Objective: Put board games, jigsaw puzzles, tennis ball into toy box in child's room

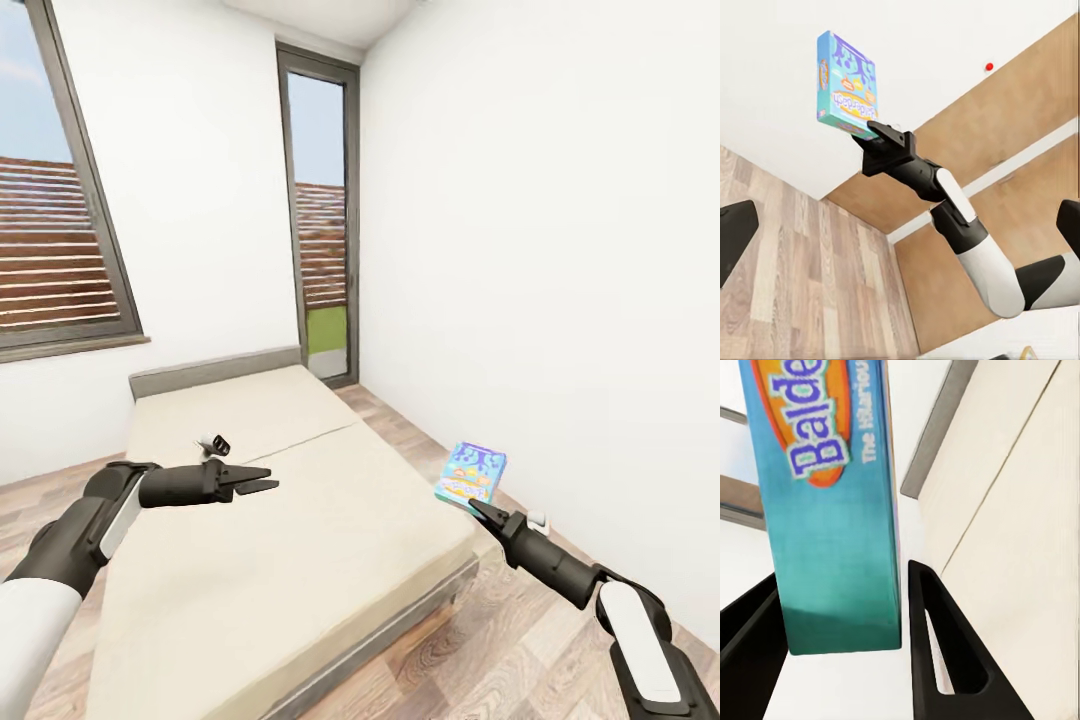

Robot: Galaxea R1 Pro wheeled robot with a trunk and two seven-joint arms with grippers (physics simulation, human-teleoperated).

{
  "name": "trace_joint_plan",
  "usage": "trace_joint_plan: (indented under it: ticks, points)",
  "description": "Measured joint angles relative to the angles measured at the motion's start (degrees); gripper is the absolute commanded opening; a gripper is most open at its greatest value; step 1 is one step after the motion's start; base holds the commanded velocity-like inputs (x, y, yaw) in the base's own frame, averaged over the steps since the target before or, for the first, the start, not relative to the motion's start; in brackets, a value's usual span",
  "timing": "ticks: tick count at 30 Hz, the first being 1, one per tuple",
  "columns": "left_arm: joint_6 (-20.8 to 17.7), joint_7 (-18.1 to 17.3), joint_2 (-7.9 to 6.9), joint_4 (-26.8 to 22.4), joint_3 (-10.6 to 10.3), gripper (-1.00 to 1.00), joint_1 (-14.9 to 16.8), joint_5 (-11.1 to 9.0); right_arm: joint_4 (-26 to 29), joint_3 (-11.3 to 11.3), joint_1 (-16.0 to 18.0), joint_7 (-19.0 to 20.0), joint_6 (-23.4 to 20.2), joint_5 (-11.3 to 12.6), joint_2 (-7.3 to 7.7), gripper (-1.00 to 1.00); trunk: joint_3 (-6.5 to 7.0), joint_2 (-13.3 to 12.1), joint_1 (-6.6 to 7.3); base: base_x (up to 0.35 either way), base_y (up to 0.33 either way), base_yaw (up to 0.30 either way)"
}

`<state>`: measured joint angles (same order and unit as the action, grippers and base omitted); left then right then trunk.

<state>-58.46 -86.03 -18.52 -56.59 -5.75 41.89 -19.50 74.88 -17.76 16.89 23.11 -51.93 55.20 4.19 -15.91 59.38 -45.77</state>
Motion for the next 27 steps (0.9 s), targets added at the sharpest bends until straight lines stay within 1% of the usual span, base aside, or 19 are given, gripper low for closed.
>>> trace_joint_plan:
  ticks: [27]
  points:
    - [0.09, 0.17, 0.21, 0.00, -0.09, 1.00, 0.00, 0.00, -0.16, 0.01, 0.00, 0.01, 0.22, 0.02, 0.05, -1.00, 5.54, -10.84, 5.94, 0.000, 0.000, -0.276]
